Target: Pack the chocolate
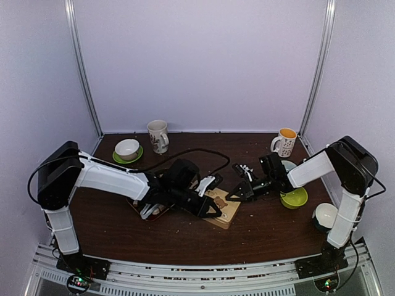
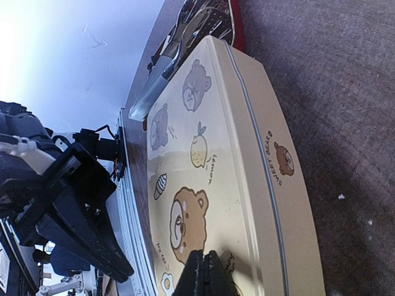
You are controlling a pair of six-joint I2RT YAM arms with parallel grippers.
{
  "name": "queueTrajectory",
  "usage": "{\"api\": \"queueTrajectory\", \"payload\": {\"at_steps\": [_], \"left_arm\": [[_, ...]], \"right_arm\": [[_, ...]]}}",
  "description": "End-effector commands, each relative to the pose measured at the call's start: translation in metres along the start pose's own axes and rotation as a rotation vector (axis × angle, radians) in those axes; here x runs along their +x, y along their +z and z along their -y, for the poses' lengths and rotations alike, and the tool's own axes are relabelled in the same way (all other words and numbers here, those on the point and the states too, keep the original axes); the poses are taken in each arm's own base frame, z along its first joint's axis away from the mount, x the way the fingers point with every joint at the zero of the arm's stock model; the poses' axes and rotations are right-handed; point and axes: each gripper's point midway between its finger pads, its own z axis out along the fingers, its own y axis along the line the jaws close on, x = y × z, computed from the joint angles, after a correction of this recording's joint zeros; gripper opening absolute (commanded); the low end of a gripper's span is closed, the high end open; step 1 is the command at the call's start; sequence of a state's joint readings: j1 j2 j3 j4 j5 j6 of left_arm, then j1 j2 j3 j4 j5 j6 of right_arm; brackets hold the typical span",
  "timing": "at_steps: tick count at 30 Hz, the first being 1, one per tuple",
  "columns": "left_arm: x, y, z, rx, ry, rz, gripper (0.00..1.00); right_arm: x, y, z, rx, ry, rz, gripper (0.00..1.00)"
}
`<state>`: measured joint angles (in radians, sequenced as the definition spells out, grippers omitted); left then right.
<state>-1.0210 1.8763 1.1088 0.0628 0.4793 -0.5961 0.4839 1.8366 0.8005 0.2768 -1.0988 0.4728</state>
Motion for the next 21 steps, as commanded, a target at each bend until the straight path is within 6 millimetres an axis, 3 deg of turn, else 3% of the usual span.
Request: {"api": "queueTrajectory", "payload": {"at_steps": [1, 4, 9, 14, 17, 21], "left_arm": [[0.028, 0.021, -0.024, -0.011, -0.046, -0.073, 0.0], [0.039, 0.025, -0.03, -0.021, -0.072, -0.097, 0.0], [0.016, 0.002, -0.015, -0.034, -0.021, -0.033, 0.0], [-0.011, -0.042, -0.019, -0.049, -0.04, 0.098, 0.0], [-0.021, -0.073, -0.035, -0.142, -0.032, 0.154, 0.0], [-0.02, -0.105, -0.06, -0.195, -0.059, 0.191, 0.0]], "right_arm": [[-0.008, -0.011, -0.01, 0.018, -0.035, 0.06, 0.0], [-0.002, -0.011, -0.009, 0.004, -0.021, 0.067, 0.0], [0.02, -0.008, 0.014, 0.04, 0.044, 0.059, 0.0], [0.012, -0.029, -0.009, 0.071, -0.045, 0.148, 0.0], [0.009, -0.043, -0.016, 0.127, -0.104, 0.182, 0.0], [-0.001, -0.066, -0.02, 0.21, -0.163, 0.262, 0.0]]}}
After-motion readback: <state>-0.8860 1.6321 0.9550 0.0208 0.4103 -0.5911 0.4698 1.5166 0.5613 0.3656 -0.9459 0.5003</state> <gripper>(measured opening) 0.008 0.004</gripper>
